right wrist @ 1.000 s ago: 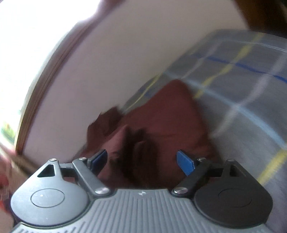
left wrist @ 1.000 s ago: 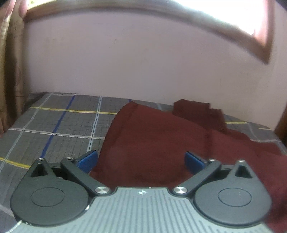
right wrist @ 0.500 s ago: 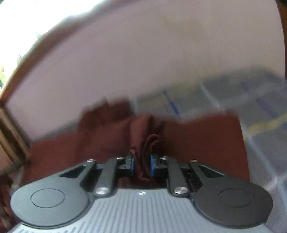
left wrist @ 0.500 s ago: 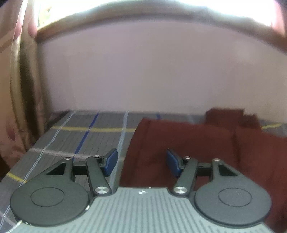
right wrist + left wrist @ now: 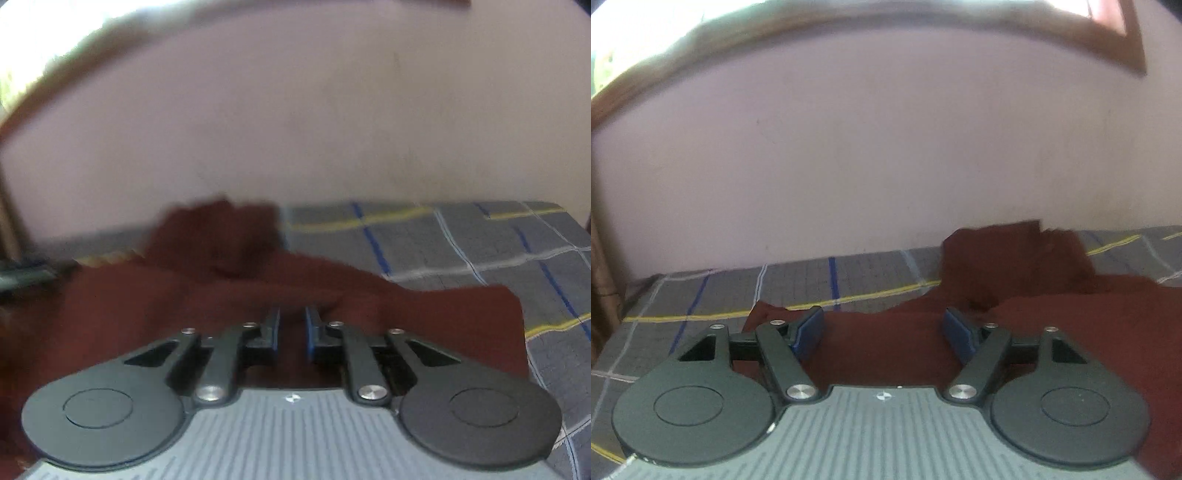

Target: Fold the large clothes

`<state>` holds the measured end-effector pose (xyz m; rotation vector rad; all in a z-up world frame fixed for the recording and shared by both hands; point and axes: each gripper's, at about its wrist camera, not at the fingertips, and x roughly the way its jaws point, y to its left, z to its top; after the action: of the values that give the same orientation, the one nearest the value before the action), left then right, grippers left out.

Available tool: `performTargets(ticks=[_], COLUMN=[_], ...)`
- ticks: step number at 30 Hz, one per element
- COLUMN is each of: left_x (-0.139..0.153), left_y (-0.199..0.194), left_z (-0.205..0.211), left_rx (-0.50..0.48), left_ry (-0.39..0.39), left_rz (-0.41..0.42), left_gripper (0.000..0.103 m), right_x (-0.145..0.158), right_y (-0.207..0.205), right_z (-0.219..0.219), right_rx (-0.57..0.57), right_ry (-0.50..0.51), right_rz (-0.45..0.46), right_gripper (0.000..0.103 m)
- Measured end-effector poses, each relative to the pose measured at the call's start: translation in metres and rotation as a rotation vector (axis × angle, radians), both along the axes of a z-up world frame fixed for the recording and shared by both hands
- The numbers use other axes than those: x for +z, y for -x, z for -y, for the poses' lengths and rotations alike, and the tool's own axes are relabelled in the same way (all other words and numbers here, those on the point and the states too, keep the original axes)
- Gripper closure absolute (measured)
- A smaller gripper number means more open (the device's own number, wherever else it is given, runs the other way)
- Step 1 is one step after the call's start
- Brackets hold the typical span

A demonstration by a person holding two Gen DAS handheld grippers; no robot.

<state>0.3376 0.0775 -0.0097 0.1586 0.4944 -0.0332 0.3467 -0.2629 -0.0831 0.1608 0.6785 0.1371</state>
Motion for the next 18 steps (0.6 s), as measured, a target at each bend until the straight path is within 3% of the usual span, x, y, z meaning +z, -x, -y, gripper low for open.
performTargets(ticks=[3,7,13,18], left_x=[-0.018,-0.031,-0.045,-0.049], left_y=[-0.007,-0.014,-0.024,-0.035], left_z=[-0.004,-0.016,-0.028,-0.035], left_rx=[0.022,0.042,0.050,0.062], left_ry=[-0.018,0.049,0.106,0.132], left_rz=[-0.005,-0.040,-0.086,-0.128], left_gripper=[0.021,0.017,0.016,0.014], right_x=[-0.019,-0.036,-0.050,-0.052], right_y=[-0.006,-0.009,0.003,-0.002], right_z=[-0.004,-0.019,-0.013,-0.003], right_rx=[-0.024,-0.029,-0.014,-0.020], right_ry=[0.036,0.107,0.090,0.031], right_rz=[-0.038,-0.052,0.032,0.045], right_gripper=[0.096,0.096,0.097,0.097])
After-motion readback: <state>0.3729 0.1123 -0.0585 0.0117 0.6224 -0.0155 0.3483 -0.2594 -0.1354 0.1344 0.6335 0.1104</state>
